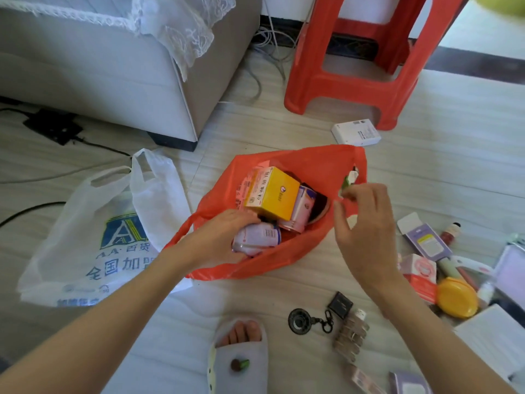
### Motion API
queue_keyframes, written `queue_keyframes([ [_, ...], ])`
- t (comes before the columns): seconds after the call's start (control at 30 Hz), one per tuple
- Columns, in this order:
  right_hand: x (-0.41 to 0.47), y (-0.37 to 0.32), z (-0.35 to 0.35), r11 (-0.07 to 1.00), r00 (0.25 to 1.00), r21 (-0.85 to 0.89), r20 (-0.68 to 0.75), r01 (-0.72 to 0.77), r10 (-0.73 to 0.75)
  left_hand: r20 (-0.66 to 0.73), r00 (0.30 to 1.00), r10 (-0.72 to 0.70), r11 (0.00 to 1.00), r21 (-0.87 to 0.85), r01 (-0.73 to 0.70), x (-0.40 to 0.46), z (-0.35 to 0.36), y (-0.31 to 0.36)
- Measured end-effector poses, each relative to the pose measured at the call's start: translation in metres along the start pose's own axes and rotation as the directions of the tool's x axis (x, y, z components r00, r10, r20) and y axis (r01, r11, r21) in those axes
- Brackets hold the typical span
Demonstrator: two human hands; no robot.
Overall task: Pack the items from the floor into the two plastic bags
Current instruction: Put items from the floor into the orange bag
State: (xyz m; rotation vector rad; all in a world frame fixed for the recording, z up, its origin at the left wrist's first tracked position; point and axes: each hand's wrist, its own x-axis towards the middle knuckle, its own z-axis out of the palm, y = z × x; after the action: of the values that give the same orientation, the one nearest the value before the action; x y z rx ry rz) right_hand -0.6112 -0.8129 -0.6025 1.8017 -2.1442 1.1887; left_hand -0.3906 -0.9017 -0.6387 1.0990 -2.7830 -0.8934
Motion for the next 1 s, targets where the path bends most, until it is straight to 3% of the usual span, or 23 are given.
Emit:
queue_keyframes([
  [0.07, -0.011, -0.012, -0.002, 0.929, 0.937, 0.144, 0.128, -0.341, 0.324, 0.021, 1.0, -0.009, 1.0, 0.021, 0.008, 0.001, 0.009, 0.0],
  [0.13, -0.025, -0.019, 0.01, 0.757, 0.744, 0.108, 0.319, -0.644, 0.587, 0.012, 0.999, -0.033, 0.999, 0.033, 0.033, 0.002, 0.013, -0.005],
  [0.2, -0.036, -0.021, 0.028, 0.655, 0.596, 0.016, 0.432, -0.756, 0.677, 0.009, 0.999, -0.035, 0.998, 0.051, 0.034, 0.003, 0.014, -0.007],
  [0.3, -0.04, -0.021, 0.052, 0.588, 0.488, -0.051, 0.501, -0.807, 0.714, 0.01, 0.999, -0.038, 0.996, 0.077, 0.037, 0.003, 0.018, -0.012],
  [0.4, -0.046, -0.019, 0.065, 0.583, 0.454, -0.115, 0.515, -0.804, 0.727, 0.007, 0.998, -0.063, 0.994, 0.087, 0.062, 0.001, 0.023, -0.016],
  [0.53, -0.061, -0.011, 0.062, 0.424, 0.386, 0.043, 0.506, -0.905, 0.771, -0.05, 0.996, -0.075, 0.984, 0.16, 0.082, -0.002, 0.02, -0.019],
  [0.7, -0.089, -0.007, 0.038, 0.317, 0.313, 0.095, 0.573, -0.944, 0.758, -0.137, 0.99, -0.045, 0.964, 0.253, 0.079, -0.008, 0.026, -0.024],
  [1.0, -0.089, -0.008, 0.031, 0.204, 0.32, 0.261, 0.554, -0.943, 0.769, -0.129, 0.97, -0.206, 0.896, 0.373, 0.24, -0.011, 0.03, -0.01],
])
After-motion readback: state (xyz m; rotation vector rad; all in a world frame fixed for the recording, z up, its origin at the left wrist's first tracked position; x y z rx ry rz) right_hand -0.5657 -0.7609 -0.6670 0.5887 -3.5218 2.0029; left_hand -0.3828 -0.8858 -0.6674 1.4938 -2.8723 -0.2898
